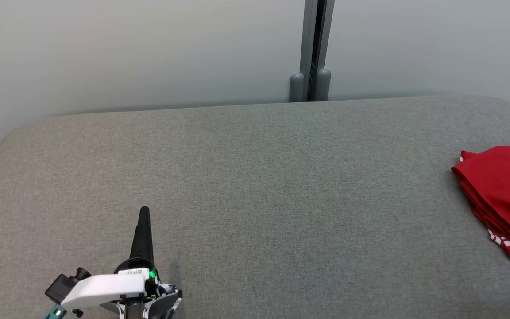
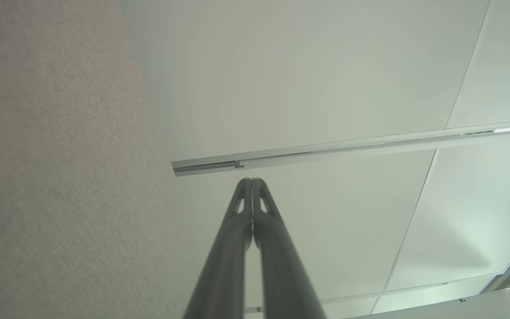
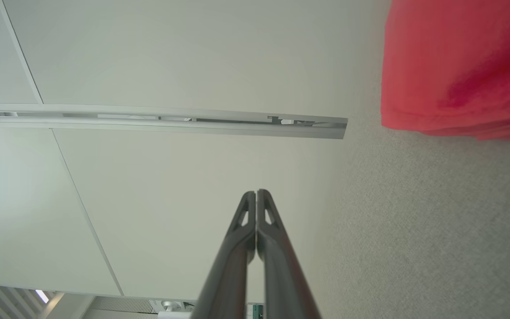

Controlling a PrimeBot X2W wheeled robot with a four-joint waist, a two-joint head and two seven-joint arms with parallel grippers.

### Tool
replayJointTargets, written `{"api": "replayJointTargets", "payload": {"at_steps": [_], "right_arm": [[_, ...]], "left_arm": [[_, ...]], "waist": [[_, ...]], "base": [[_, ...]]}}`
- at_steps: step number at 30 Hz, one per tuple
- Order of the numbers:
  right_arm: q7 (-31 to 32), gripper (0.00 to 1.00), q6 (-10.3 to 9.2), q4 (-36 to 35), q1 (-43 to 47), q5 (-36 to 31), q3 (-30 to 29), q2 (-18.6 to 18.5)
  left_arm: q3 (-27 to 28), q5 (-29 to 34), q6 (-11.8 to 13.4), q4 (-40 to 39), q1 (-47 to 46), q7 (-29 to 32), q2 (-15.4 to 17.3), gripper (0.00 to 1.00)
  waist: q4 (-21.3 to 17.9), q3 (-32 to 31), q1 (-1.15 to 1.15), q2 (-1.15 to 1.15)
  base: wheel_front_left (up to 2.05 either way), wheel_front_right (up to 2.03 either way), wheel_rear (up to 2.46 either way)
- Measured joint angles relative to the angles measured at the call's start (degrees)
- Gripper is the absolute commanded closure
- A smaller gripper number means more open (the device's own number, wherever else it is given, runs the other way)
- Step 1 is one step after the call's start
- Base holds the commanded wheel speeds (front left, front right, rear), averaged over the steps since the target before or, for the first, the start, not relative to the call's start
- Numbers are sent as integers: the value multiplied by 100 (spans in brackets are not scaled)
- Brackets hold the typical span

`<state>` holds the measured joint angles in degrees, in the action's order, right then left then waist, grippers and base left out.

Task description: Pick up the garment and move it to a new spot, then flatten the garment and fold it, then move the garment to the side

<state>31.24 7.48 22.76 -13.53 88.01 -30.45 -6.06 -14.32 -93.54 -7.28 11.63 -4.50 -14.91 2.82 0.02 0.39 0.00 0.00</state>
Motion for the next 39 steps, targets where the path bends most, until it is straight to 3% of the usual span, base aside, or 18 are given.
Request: {"api": "replayJointTargets", "payload": {"at_steps": [39], "right_arm": [[34, 100, 0, 23, -6, 113, 5, -21]], "left_arm": [[-2, -67, -21, 11, -31, -1, -16, 100]], "waist": [[1, 2, 0, 0]], "base": [[0, 0, 0]]}}
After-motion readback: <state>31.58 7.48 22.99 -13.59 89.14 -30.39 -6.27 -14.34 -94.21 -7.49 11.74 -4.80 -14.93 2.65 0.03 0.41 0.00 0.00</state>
